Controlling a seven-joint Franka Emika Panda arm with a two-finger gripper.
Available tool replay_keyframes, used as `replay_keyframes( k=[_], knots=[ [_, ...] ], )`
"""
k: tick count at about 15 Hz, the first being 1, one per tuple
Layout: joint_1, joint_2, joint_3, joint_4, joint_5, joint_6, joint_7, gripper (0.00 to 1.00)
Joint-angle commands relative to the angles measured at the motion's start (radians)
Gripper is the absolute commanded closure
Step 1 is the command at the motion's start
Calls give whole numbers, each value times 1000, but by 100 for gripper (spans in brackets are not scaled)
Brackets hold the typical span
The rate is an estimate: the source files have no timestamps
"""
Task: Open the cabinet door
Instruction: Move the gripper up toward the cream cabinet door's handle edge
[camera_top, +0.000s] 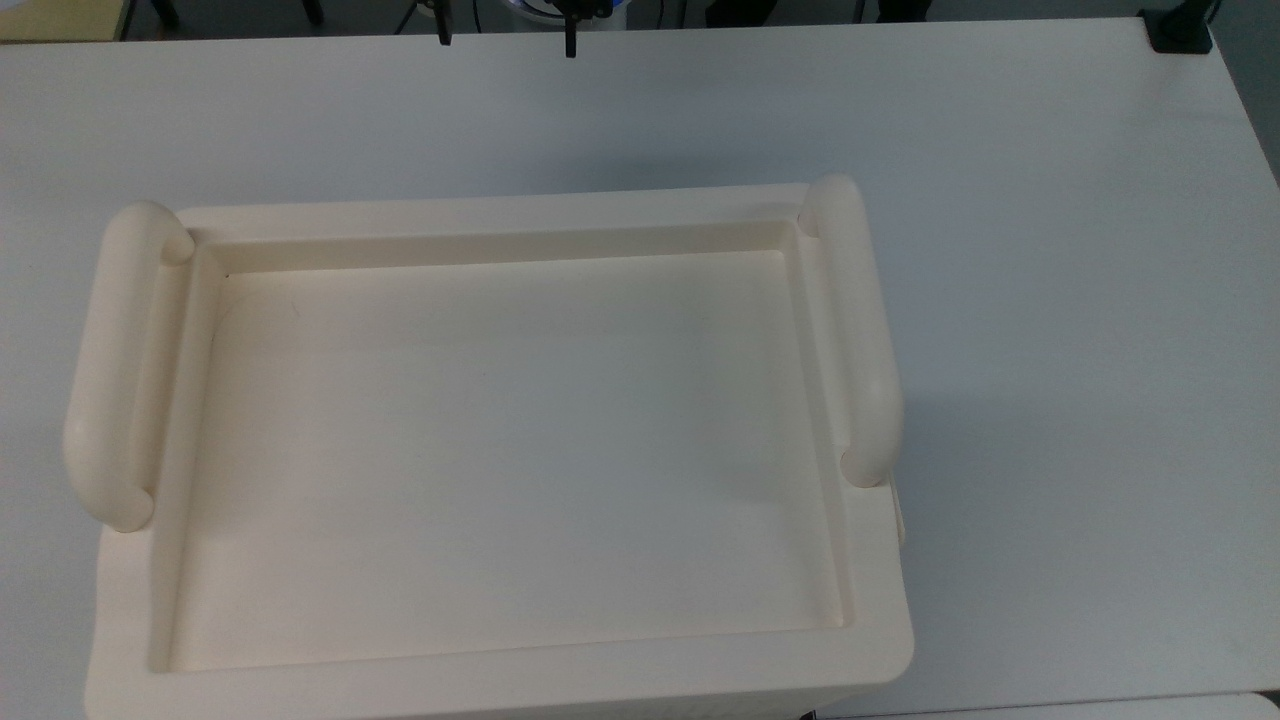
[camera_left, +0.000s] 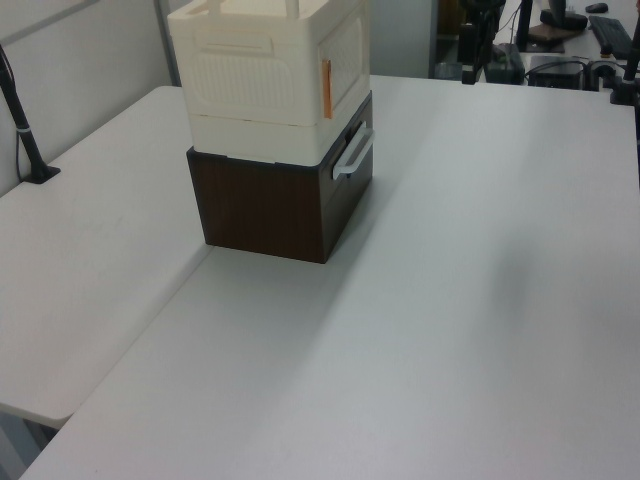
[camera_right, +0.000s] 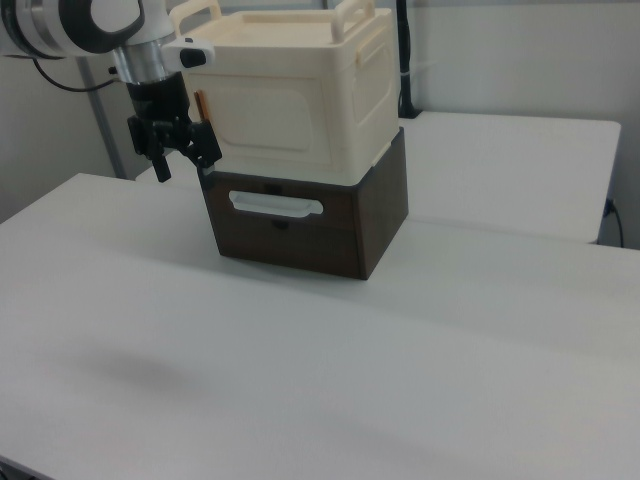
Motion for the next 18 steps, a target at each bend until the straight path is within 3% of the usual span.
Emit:
replay_keyframes(
  k=[1, 18],
  knots=[
    [-3, -10, 3, -6, 6, -9, 11, 0],
    [6, 41, 14, -3, 12, 32, 6, 0]
  ],
)
